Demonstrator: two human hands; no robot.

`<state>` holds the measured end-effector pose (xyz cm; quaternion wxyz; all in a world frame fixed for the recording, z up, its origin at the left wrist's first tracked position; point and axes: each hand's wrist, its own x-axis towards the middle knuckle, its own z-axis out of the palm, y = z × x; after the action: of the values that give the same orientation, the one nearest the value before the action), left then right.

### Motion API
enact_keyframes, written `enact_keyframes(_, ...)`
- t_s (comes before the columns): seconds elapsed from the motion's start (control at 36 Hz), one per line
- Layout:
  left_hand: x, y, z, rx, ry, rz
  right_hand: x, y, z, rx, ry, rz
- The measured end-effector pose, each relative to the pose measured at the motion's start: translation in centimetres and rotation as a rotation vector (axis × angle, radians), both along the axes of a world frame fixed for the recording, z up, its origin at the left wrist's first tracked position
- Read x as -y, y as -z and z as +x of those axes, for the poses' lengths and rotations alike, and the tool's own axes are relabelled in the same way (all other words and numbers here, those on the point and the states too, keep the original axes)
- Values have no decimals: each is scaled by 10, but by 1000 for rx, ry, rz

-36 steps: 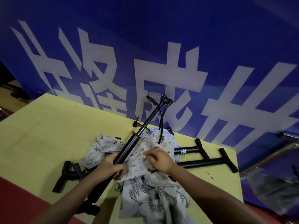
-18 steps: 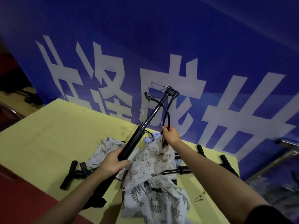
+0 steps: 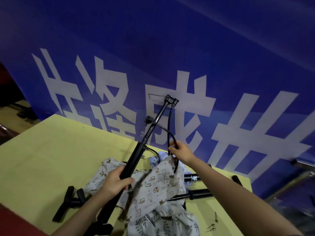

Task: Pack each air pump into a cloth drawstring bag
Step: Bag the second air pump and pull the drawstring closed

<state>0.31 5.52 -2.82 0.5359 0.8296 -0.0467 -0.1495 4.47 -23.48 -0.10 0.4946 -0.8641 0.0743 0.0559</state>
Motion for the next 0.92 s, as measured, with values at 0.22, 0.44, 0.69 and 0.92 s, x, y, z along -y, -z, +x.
enact_keyframes(0.22,-7,12,7,-11,-20,-19,12,26,-16,-60,279,221)
enact_keyframes(0.44,-19,28,9,-25,-42,37,6,-32,-11,135,437,730)
enact_keyframes(0.69,-12,34,2,-61,-87,-5,-13,-72,-19,305,244,1048)
enact_keyframes(0.92,-5,44,-8,-132,-148,-45,-18,-34,-31,156,312,1046)
